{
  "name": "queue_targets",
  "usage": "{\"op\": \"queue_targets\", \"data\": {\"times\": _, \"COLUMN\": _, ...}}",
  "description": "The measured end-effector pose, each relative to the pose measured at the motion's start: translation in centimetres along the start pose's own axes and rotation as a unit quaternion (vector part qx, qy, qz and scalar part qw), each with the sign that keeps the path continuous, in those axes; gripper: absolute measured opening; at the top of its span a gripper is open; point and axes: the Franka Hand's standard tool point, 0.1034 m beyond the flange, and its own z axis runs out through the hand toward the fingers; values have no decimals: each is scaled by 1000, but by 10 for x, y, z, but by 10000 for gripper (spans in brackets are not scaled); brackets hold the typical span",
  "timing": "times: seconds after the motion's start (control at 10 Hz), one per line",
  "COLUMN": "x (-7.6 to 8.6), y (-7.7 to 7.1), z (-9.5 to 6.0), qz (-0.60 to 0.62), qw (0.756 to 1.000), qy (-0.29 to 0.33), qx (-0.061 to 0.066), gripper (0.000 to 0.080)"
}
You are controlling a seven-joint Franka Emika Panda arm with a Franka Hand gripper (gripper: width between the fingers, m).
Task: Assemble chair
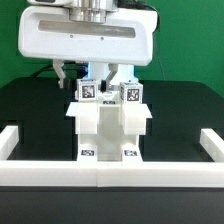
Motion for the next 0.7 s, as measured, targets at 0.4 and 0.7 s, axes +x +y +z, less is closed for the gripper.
{"op": "queue_targets", "data": {"times": 0.4, "x": 0, "y": 0, "z": 0, "qz": 42, "qw": 999, "qy": 0, "qx": 0, "gripper": 285}}
{"op": "queue_targets", "data": {"times": 0.7, "x": 0, "y": 0, "z": 0, "qz": 164, "qw": 987, "qy": 0, "qx": 1, "gripper": 285}}
